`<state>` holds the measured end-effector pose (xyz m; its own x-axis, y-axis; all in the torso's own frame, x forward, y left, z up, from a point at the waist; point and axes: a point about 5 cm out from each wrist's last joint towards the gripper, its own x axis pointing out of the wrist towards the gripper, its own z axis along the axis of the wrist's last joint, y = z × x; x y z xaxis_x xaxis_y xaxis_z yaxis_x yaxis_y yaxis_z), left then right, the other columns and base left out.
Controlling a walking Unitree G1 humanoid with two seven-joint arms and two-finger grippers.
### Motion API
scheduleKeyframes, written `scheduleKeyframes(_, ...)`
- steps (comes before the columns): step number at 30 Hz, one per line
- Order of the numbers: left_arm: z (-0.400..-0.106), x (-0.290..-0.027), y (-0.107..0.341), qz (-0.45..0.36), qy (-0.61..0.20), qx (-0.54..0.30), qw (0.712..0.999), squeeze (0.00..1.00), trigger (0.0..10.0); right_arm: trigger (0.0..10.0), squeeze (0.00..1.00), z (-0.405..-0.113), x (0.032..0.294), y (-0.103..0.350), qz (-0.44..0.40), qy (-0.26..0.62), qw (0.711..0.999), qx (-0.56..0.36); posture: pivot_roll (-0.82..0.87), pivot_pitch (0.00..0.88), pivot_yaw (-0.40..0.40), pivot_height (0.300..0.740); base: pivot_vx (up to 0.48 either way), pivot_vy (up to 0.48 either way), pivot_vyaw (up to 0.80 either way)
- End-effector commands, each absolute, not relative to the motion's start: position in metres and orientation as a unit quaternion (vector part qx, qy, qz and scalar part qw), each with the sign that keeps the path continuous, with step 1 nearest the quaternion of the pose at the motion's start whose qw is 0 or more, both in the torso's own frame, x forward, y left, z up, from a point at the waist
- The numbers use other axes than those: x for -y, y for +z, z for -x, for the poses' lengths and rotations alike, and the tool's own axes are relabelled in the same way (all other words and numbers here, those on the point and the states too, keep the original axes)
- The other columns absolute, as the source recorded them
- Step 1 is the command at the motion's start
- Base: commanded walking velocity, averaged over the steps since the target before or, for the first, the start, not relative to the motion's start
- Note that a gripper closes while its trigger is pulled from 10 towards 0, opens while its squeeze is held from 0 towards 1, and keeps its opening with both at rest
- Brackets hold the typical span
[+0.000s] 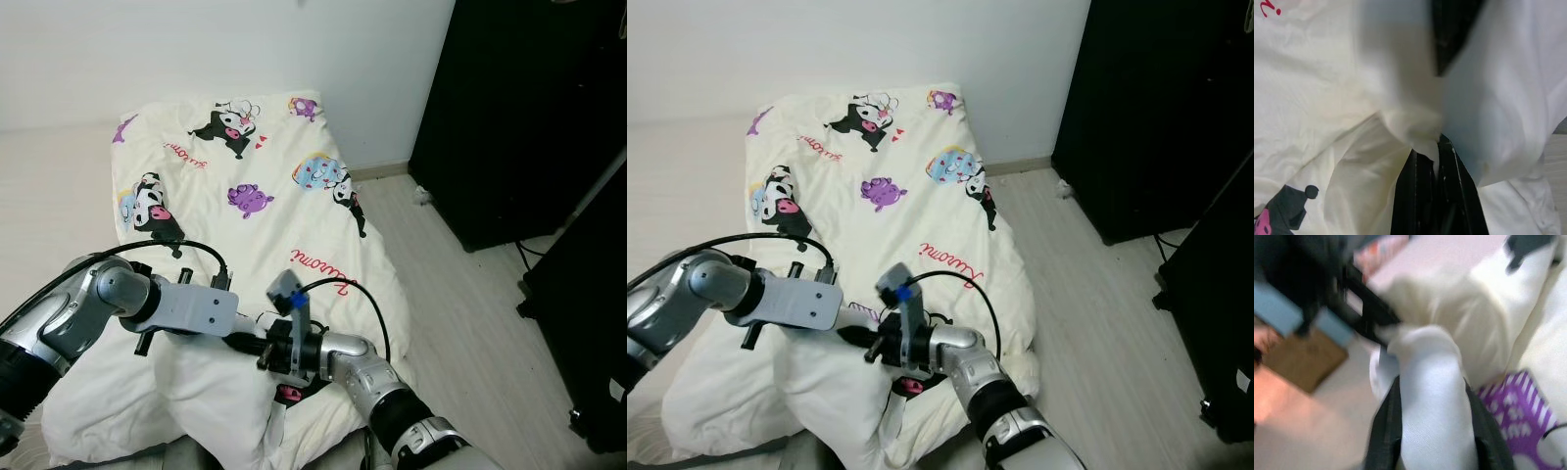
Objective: Clean up the room
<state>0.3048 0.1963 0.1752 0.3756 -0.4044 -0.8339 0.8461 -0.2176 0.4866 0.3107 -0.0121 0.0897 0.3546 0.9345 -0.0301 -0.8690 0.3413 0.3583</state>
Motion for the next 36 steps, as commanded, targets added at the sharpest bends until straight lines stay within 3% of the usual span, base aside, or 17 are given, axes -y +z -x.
scheduleKeyframes(1, -0.304, -0.203, 0.173, -0.580, -0.521, -0.205, 0.591, 0.00, 0.0, 10.0, 1.00, -0.300, -0.021, 0.103, -0.201, 0.584, 0.781, -0.090, -0.06, 0.143, 0.041, 0.566, 0.000, 0.000, 0.00)
scheduleKeyframes(6, -0.306, -0.214, 0.172, -0.577, -0.505, -0.219, 0.603, 0.00, 0.0, 10.0, 1.00, -0.305, -0.015, 0.110, -0.239, 0.573, 0.780, -0.073, -0.06, 0.144, 0.043, 0.566, 0.000, 0.000, 0.00)
scheduleKeyframes(8, -0.308, -0.236, 0.168, -0.575, -0.469, -0.249, 0.622, 0.00, 0.0, 10.0, 1.00, -0.305, -0.005, 0.113, -0.263, 0.576, 0.772, -0.059, -0.07, 0.142, 0.046, 0.566, 0.000, 0.000, 0.00)
scheduleKeyframes(13, -0.303, -0.273, 0.160, -0.576, -0.414, -0.311, 0.633, 0.00, 0.0, 10.0, 1.00, -0.298, 0.007, 0.109, -0.266, 0.592, 0.758, -0.062, -0.07, 0.143, 0.047, 0.566, 0.000, 0.000, 0.00)
scheduleKeyframes(14, -0.299, -0.292, 0.158, -0.578, -0.384, -0.341, 0.634, 0.00, 0.0, 10.0, 0.87, -0.295, 0.011, 0.106, -0.262, 0.596, 0.756, -0.067, -0.07, 0.143, 0.047, 0.566, 0.000, 0.000, 0.00)
scheduleKeyframes(15, -0.299, -0.292, 0.158, -0.578, -0.384, -0.341, 0.634, 0.00, 0.0, 10.0, 0.87, -0.295, 0.011, 0.106, -0.262, 0.596, 0.756, -0.067, -0.07, 0.143, 0.047, 0.566, 0.000, 0.000, 0.00)
scheduleKeyframes(16, -0.294, -0.308, 0.157, -0.581, -0.358, -0.366, 0.632, 0.00, 0.0, 10.0, 0.75, -0.293, 0.015, 0.104, -0.260, 0.597, 0.755, -0.070, -0.06, 0.143, 0.044, 0.566, 0.000, 0.000, 0.00)
scheduleKeyframes(17, -0.294, -0.308, 0.157, -0.581, -0.358, -0.366, 0.632, 0.00, 0.0, 10.0, 0.75, -0.293, 0.015, 0.104, -0.260, 0.597, 0.755, -0.070, -0.06, 0.143, 0.044, 0.566, 0.000, 0.000, 0.00)
scheduleKeyframes(18, -0.288, -0.326, 0.155, -0.582, -0.334, -0.396, 0.627, 0.00, 0.0, 10.0, 0.61, -0.292, 0.019, 0.102, -0.259, 0.592, 0.760, -0.072, -0.06, 0.142, 0.042, 0.566, 0.000, 0.000, 0.00)
scheduleKeyframes(24, -0.276, -0.348, 0.152, -0.577, -0.310, -0.441, 0.614, 0.00, 0.0, 10.0, 0.51, -0.293, 0.025, 0.101, -0.263, 0.580, 0.767, -0.073, -0.06, 0.141, 0.041, 0.566, 0.000, 0.000, 0.00)
scheduleKeyframes(26, -0.245, -0.370, 0.133, -0.540, -0.328, -0.528, 0.567, 0.00, 0.0, 10.0, 0.32, -0.295, 0.034, 0.100, -0.265, 0.563, 0.779, -0.075, -0.05, 0.140, 0.044, 0.566, 0.000, 0.000, 0.00)
scheduleKeyframes(28, -0.245, -0.370, 0.133, -0.540, -0.328, -0.528, 0.567, 0.00, 0.0, 10.0, 0.32, -0.295, 0.034, 0.100, -0.265, 0.563, 0.779, -0.075, -0.05, 0.140, 0.044, 0.566, 0.000, 0.000, 0.00)
scheduleKeyframes(30, -0.218, -0.381, 0.117, -0.505, -0.353, -0.588, 0.524, 0.00, 0.0, 10.0, 0.27, -0.296, 0.039, 0.097, -0.262, 0.551, 0.788, -0.081, -0.05, 0.141, 0.046, 0.566, 0.000, 0.000, 0.00)
scheduleKeyframes(31, -0.218, -0.381, 0.117, -0.505, -0.353, -0.588, 0.524, 0.00, 0.0, 10.0, 0.27, -0.296, 0.039, 0.097, -0.262, 0.551, 0.788, -0.081, -0.05, 0.141, 0.046, 0.566, 0.000, 0.000, 0.00)
scheduleKeyframes(32, -0.205, -0.380, 0.108, -0.485, -0.379, -0.605, 0.505, 0.00, 0.0, 10.0, 0.15, -0.296, 0.040, 0.094, -0.256, 0.547, 0.792, -0.088, -0.05, 0.142, 0.049, 0.566, 0.000, 0.000, 0.00)
scheduleKeyframes(33, -0.192, -0.379, 0.098, -0.467, -0.402, -0.620, 0.486, 0.00, 0.0, 10.0, 0.10, -0.295, 0.041, 0.091, -0.252, 0.543, 0.795, -0.094, -0.05, 0.145, 0.051, 0.566, 0.000, 0.000, 0.00)
scheduleKeyframes(36, -0.182, -0.378, 0.090, -0.454, -0.419, -0.630, 0.470, 0.00, 0.0, 10.0, 0.08, -0.294, 0.042, 0.090, -0.249, 0.540, 0.798, -0.099, -0.05, 0.145, 0.052, 0.566, 0.000, 0.000, 0.00)
